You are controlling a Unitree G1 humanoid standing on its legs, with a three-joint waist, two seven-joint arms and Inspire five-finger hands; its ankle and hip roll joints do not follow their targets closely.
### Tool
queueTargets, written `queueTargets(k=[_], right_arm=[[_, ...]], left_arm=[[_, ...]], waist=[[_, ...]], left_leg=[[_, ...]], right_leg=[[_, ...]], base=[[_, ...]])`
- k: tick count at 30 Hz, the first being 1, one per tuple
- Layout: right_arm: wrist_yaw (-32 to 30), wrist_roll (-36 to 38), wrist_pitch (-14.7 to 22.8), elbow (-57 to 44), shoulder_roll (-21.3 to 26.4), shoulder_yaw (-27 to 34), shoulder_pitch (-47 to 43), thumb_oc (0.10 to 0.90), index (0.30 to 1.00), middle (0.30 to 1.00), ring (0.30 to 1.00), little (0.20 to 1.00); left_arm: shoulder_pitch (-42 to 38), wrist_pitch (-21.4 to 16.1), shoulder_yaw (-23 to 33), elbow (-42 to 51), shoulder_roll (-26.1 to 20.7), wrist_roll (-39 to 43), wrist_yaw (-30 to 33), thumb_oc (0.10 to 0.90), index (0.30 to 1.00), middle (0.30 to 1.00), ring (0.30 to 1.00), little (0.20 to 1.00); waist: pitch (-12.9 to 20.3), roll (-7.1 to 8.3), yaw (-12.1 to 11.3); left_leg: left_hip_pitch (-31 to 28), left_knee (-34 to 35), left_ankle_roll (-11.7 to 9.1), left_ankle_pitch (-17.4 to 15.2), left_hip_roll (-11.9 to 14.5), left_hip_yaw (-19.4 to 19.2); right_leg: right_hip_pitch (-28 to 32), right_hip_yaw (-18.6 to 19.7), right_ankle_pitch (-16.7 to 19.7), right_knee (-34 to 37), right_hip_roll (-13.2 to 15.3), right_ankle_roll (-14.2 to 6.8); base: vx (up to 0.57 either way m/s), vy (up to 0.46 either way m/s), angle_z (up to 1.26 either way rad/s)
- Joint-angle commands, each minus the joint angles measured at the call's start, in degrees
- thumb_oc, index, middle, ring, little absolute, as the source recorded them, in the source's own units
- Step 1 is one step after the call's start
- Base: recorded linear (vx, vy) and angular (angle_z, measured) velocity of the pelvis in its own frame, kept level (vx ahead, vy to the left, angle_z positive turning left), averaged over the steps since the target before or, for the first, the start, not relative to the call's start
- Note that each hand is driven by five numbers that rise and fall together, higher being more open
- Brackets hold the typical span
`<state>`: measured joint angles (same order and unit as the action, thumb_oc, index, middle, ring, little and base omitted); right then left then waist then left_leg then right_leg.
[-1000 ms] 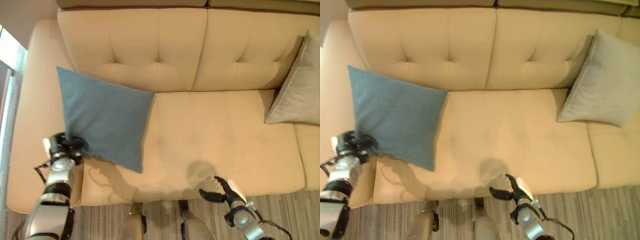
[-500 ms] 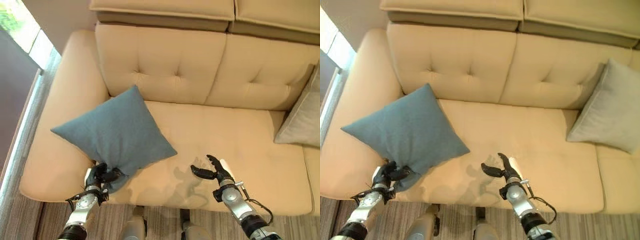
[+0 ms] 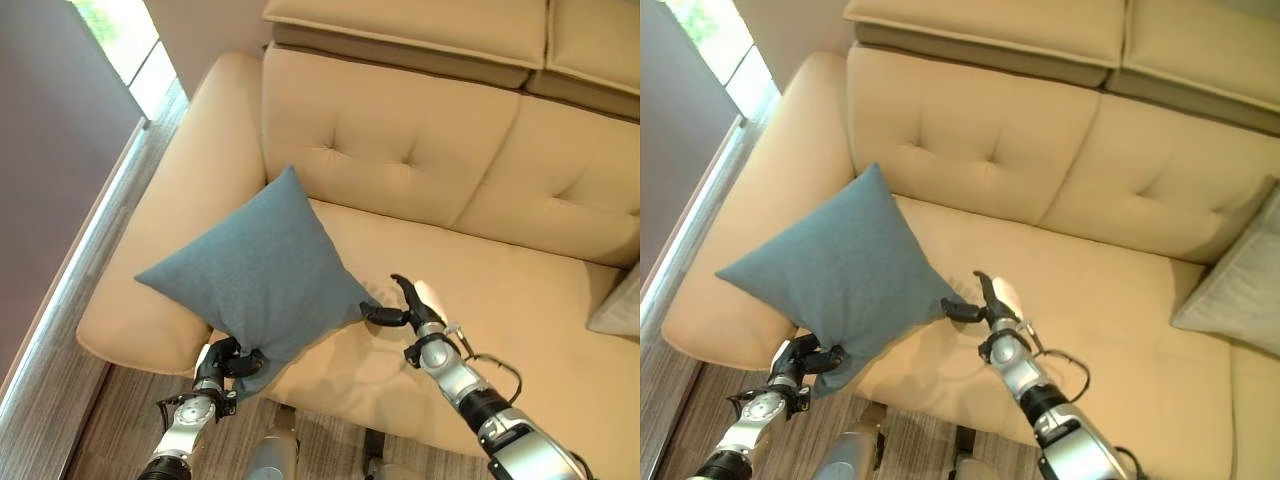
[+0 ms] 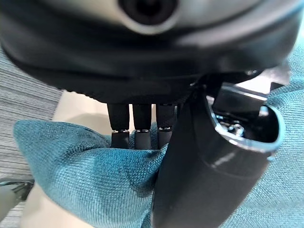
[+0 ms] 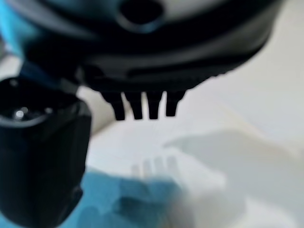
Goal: Pick up all the scattered cushions and arrange them neatly on the sofa.
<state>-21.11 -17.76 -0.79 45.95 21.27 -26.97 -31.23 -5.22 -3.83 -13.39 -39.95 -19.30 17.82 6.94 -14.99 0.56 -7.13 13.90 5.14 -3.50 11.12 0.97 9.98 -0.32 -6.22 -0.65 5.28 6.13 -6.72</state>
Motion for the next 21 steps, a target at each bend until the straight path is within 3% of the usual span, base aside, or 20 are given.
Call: queueTargets(k=[1, 12, 21], right_arm=[[-5.0, -3.9, 1.4, -5.2, 3.6, -0.2, -6.7, 0.800, 0.900, 0.900, 0.900, 0.900], [-2.3, 3.9, 2.9, -0.4, 0.1, -2.9, -14.3, 0.800, 0.900, 0.900, 0.900, 0.900], [-0.5, 13.2, 4.7, 2.2, -6.6, -1.8, -15.0, 0.800, 0.900, 0.900, 0.900, 0.900]], left_arm=[[2.2, -0.6, -4.8, -3.2, -1.7, -4.2, -1.2, 0.400, 0.300, 0.300, 0.300, 0.300], [3.2, -1.4, -8.4, 0.8, -4.0, -1.8, -3.6, 0.400, 0.300, 0.300, 0.300, 0.300], [1.5, -1.1, -11.5, 0.1, -3.4, -2.1, -4.3, 0.400, 0.300, 0.300, 0.300, 0.300]], waist=[[0.6, 0.87, -2.5], [-0.8, -0.23, -6.5], [-1.7, -1.44, -9.3]], left_leg=[[-0.8, -0.1, -1.0, -7.2, 1.6, 0.1], [2.6, -0.6, -1.5, -6.1, -0.1, 3.7], [4.6, -1.3, -1.6, -5.7, -1.6, 6.8]], right_leg=[[-0.9, -1.1, -0.9, -1.4, 2.8, -1.5], [-1.2, -5.1, -1.5, -2.1, 3.2, -1.4], [-0.8, -8.6, -2.9, -3.1, 3.5, -1.2]], base=[[0.01, 0.010, 0.15], [-0.01, 0.002, 0.23], [0.01, -0.008, 0.20]])
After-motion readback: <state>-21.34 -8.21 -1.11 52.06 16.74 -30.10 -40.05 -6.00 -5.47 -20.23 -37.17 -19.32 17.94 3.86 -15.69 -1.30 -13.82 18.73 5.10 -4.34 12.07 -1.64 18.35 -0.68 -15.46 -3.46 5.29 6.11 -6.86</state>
